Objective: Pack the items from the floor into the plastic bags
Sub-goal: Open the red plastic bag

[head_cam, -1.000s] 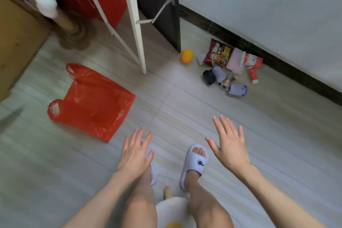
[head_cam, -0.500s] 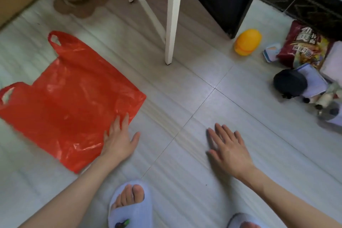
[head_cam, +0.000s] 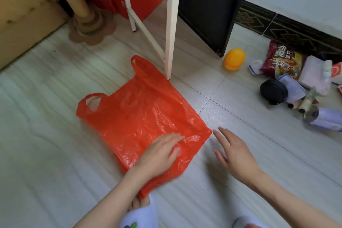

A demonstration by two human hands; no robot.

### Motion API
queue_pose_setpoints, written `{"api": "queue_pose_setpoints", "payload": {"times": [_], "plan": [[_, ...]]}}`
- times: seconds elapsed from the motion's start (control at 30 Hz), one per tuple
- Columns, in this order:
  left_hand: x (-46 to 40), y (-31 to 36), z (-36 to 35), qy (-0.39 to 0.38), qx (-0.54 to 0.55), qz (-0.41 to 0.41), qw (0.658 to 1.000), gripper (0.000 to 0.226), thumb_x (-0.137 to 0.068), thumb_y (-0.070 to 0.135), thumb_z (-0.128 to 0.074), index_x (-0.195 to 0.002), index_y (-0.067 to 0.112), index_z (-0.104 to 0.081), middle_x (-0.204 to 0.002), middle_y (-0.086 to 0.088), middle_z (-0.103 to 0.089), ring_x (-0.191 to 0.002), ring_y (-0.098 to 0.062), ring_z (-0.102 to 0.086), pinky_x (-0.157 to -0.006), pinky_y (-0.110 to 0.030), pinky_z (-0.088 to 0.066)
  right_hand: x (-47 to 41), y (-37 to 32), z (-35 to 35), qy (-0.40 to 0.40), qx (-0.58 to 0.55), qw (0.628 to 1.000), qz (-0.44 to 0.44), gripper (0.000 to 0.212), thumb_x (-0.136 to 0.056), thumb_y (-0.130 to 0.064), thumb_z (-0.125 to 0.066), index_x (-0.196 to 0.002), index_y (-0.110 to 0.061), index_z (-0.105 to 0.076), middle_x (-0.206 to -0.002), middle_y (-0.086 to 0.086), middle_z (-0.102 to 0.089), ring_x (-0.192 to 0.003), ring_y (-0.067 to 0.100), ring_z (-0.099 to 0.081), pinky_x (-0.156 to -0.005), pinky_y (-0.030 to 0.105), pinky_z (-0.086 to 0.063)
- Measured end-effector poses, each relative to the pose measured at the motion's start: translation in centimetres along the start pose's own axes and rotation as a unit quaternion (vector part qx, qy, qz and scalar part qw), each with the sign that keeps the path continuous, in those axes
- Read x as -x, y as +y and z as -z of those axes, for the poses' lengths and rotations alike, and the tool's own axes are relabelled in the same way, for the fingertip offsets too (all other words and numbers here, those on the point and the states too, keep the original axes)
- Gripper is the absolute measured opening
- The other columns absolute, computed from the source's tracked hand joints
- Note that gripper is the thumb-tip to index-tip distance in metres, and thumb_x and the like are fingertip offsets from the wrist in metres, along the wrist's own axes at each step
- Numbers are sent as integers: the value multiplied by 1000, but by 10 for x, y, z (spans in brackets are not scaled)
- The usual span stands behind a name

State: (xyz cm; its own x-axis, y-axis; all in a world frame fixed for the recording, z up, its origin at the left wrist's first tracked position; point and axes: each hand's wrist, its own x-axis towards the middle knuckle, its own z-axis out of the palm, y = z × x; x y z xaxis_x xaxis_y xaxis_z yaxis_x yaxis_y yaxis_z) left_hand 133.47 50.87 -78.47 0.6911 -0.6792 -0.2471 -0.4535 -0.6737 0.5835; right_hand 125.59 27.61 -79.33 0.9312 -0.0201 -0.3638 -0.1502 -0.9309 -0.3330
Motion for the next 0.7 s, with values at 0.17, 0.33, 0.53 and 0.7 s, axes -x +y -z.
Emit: {"api": "queue_pose_setpoints", "payload": {"times": [0.17, 0.33, 0.53, 0.7], "plan": [[10, -50, 31, -34, -170, 138, 975, 82, -71, 62, -5, -141, 26, -31, -150, -1, -29, -141, -22, -18, -114, -46, -11, -8, -37, -21, -61, 111, 980, 150, 48, -90, -47, -29, -132, -27, -43, -134, 4, -54, -122, 25, -53, -103, 47, -34], [28, -60, 19, -113, -135, 180, 968, 94, -64, 70, -1, -140, 24, -32, -151, -3, -26, -140, -21, -22, -114, -37, -17, -26, -13, -41, -147, 202, 959, 134, 69, -96, -49, -2, -109, -31, -67, -118, -1, -67, -112, 25, -61, -103, 49, -15], [30, -2, -3, -204, 16, 16, 979, 47, -96, 44, -33, -139, 25, -34, -146, 7, -35, -133, -6, -31, -104, -8, -15, -59, 42, 16, -82, 77, 988, -101, 44, -99, -39, -24, -131, -24, -50, -150, -8, -33, -144, 15, -12, -114, 47, -6], [-16, -21, 9, -1, -82, -112, 990, 38, -90, 26, -38, -122, 17, -56, -126, -6, -58, -119, -23, -54, -102, -33, -39, -55, 29, 33, 99, -40, 984, -140, 35, -92, -26, -49, -120, -7, -59, -133, 17, -53, -125, 32, -45, -104, 48, -33]]}}
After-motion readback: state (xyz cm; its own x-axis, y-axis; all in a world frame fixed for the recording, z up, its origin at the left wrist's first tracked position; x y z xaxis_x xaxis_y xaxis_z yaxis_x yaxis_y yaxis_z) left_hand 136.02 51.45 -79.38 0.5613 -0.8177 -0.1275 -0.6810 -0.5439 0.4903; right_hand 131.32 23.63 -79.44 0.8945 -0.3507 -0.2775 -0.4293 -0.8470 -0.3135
